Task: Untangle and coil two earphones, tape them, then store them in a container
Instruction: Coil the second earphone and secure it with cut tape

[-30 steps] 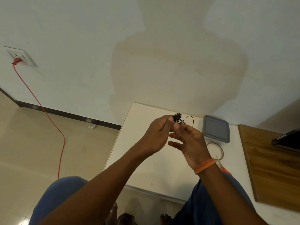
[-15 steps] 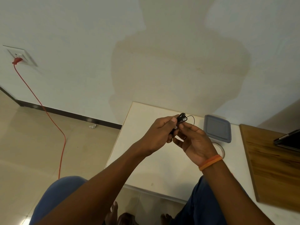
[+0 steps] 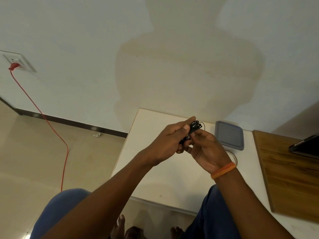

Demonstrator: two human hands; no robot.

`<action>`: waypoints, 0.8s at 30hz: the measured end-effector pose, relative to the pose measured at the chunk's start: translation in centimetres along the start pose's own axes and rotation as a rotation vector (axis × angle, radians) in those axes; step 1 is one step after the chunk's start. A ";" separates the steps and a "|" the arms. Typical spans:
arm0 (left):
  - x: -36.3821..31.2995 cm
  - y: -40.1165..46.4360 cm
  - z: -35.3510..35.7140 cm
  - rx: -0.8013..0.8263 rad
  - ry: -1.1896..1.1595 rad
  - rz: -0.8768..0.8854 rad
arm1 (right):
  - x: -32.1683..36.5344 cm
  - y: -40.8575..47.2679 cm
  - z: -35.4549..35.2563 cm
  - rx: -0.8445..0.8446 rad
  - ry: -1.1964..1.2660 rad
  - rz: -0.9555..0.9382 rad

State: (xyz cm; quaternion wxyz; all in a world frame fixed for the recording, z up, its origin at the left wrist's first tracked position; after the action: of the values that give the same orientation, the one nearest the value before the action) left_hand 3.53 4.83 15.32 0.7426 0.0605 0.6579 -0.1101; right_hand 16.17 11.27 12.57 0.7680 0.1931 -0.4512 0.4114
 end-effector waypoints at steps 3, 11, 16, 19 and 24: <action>0.1 0.1 0.0 -0.022 -0.101 -0.014 | 0.0 0.1 0.4 -0.034 -0.049 -0.053; 0.0 0.4 -0.2 -0.046 -0.265 -0.015 | -0.1 0.4 0.9 -0.060 -0.075 -0.098; -0.3 0.2 -0.2 -0.105 -0.153 -0.015 | 0.0 0.4 0.9 -0.054 -0.089 -0.090; -0.3 0.1 -0.1 -0.137 -0.011 -0.011 | -0.2 0.4 1.0 -0.076 -0.093 -0.097; -0.2 0.0 0.4 -0.154 0.035 0.008 | 0.1 0.3 1.2 -0.026 0.039 -0.125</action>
State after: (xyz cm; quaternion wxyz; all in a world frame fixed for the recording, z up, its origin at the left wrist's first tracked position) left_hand 3.91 4.79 15.55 0.7338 0.0081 0.6770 -0.0551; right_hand 15.32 10.74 13.28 0.8033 0.2028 -0.4284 0.3606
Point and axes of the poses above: each hand's wrist, its own y-axis towards the middle knuckle, its own z-axis out of the palm, x = y × z, the point moved 2 cm from there along y, towards the middle knuckle, and after that the axes turned 14 degrees about x, right-handed, at the moved point
